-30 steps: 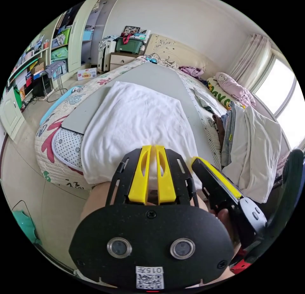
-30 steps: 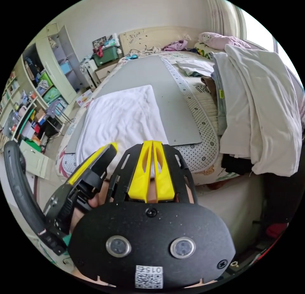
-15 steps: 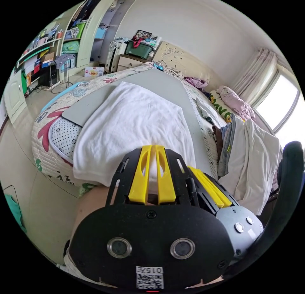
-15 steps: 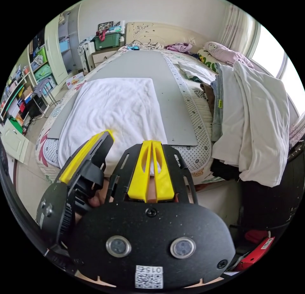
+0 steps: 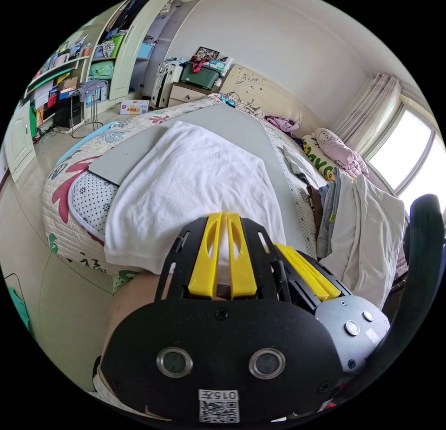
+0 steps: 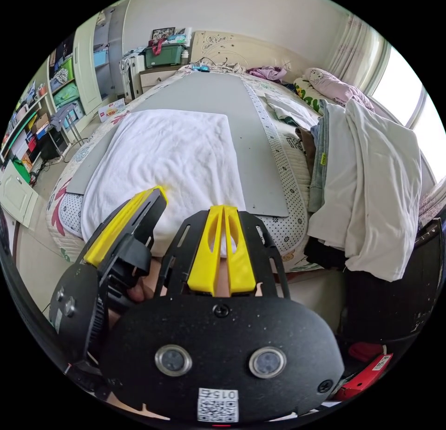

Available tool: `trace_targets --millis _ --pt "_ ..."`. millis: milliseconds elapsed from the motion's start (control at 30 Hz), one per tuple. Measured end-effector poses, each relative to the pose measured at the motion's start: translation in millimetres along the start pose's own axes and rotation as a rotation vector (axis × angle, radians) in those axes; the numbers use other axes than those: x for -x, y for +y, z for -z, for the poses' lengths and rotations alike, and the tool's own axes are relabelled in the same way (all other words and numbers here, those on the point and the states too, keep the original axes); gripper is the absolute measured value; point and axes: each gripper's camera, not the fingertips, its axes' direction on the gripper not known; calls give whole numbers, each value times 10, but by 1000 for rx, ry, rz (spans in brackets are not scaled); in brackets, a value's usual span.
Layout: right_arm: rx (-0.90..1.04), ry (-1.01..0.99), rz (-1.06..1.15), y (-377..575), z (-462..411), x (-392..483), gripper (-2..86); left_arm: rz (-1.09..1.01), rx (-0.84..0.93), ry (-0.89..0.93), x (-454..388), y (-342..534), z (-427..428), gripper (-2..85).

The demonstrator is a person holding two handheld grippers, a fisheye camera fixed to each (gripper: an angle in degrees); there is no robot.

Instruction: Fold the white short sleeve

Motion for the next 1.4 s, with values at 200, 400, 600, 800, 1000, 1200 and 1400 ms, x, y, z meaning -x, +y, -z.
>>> trace_targets --millis 200,400,600,800,1000,1200,1400 --pt "0 -1 2 -35 -34 65 -4 1 -1 1 38 26 -8 2" --pt "0 1 5 -79 -58 116 -4 -3 -1 2 78 38 -16 3" --pt "0 5 11 -133 -69 153 -5 -1 -3 5 128 41 -20 3" --pt "0 6 15 -202 -69 167 -5 -3 -3 6 176 29 -25 1" --pt "0 8 18 -288 -56 160 -5 -5 -3 5 224 6 -32 1" --pt "0 11 26 -394 -28 134 -4 1 -7 8 277 -20 -38 1" --pt "-3 6 21 -520 18 71 -4 -10 -3 2 307 -67 -52 0"
